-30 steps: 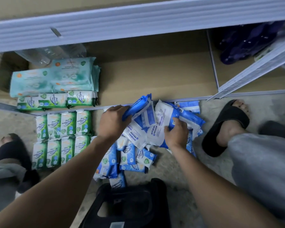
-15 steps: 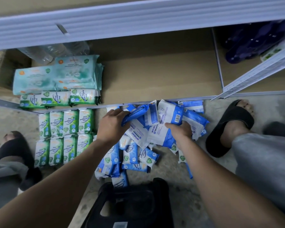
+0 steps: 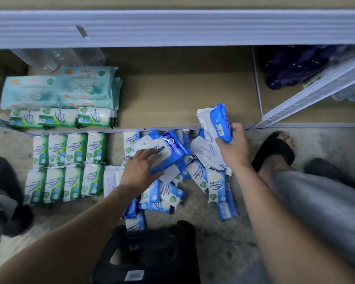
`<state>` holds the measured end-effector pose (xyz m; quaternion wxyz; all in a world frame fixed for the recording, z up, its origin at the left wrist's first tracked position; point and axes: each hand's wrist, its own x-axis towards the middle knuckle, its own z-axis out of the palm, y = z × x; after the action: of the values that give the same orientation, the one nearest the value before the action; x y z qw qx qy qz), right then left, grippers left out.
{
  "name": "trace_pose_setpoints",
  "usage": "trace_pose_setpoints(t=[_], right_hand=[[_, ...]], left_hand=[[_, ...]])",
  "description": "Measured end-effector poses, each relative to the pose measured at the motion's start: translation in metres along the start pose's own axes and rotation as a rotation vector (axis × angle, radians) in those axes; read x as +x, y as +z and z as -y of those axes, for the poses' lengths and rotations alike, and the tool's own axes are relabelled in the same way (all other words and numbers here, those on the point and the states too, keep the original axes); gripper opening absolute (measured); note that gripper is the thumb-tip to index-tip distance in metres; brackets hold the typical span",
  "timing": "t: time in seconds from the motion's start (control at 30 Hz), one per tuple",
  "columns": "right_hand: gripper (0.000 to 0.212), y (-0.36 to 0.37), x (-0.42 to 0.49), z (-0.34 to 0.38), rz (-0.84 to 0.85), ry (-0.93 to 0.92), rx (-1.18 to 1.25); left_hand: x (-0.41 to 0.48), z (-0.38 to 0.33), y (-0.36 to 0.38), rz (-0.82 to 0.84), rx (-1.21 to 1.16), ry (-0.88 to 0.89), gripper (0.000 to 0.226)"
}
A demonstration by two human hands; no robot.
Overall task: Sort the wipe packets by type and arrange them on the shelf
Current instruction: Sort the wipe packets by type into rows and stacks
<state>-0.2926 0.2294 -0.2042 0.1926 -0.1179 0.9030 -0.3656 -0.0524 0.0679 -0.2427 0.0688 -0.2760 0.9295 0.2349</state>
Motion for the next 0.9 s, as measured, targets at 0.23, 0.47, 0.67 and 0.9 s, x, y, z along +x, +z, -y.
trace_pose_setpoints(t=[0.23,0.47,0.67,0.9], right_hand=[[0.038,0.01,-0.03,-0.033,0.287,-0.255,-0.453],[0.073,0.022,-0.029,-0.056,0.166,-0.127,-0.465],[0.11,0.028,0.006,-0.056,0.381,-0.23,-0.604],[0.12,0.041,0.012,-0.048,0.425,-0.19,-0.828]], left_hand=[[0.001,0.006,0.002,0.005,-0.002,-0.145,0.075],[0.016,0.014,-0.001,0.055,0.025,-0.148,0.091],[0.031,0.011,-0.007,0.159,0.062,-0.146,0.109],[0.043,0.004,-0.011,0.237,0.174,-0.157,0.109]])
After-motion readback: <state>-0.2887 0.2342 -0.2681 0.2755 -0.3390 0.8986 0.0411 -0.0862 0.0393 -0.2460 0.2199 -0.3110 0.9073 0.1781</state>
